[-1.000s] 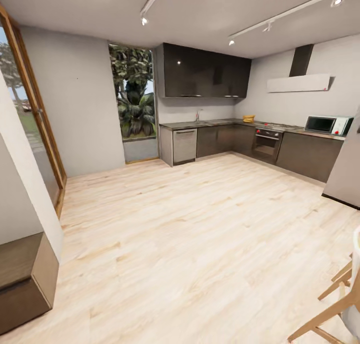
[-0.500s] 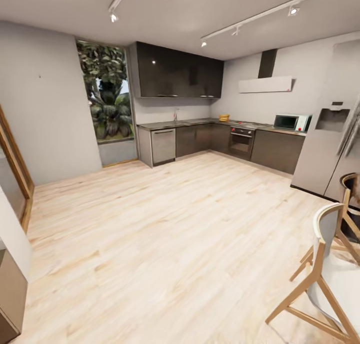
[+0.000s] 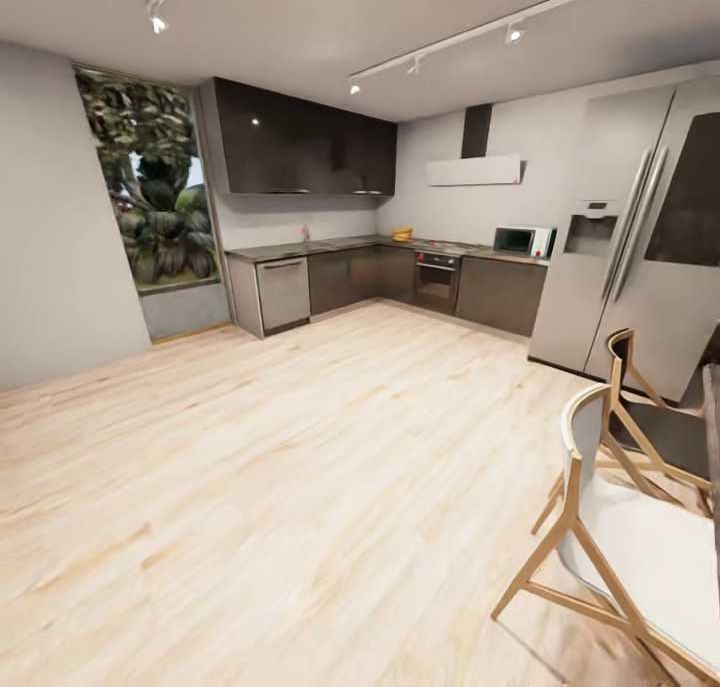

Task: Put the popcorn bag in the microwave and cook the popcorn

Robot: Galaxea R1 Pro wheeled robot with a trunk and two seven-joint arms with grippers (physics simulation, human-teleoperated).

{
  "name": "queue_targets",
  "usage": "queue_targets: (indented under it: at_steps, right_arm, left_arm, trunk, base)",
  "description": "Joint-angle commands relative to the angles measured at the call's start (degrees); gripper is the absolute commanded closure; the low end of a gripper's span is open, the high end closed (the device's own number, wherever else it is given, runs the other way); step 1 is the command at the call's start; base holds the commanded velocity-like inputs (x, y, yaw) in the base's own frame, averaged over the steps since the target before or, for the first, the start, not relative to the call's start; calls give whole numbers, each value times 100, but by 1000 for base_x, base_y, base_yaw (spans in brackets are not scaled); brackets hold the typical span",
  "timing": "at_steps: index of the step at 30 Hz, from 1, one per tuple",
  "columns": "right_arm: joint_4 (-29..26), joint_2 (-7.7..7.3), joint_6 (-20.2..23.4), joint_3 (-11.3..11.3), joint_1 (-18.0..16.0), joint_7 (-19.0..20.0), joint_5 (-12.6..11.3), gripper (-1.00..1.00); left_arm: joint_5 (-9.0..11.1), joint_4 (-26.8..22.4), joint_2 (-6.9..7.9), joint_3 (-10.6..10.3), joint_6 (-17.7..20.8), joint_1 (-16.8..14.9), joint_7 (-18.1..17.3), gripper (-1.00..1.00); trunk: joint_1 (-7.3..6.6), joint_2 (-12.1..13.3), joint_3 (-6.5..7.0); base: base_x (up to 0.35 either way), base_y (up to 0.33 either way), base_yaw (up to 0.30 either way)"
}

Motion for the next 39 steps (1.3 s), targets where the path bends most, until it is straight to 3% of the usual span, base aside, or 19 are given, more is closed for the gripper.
queue_targets:
  at_steps: [1,16,39]
  right_arm:
    - [6,1,-26,1,-2,-5,-3,-100]
    - [6,23,-36,36,-2,-55,22,-100]
    - [6,4,-54,27,-2,-56,14,-100]
  left_arm:
    - [39,1,1,2,-7,-1,-24,-100]
    - [74,-3,7,47,-5,-1,-24,-100]
    - [98,16,35,37,80,-1,-24,-100]
  trunk:
    - [0,-2,-4]
    - [0,-2,-4]
    - [0,-2,-4]
  base:
    - [0,0,-290]
    - [14,0,-59]
    - [313,0,0]
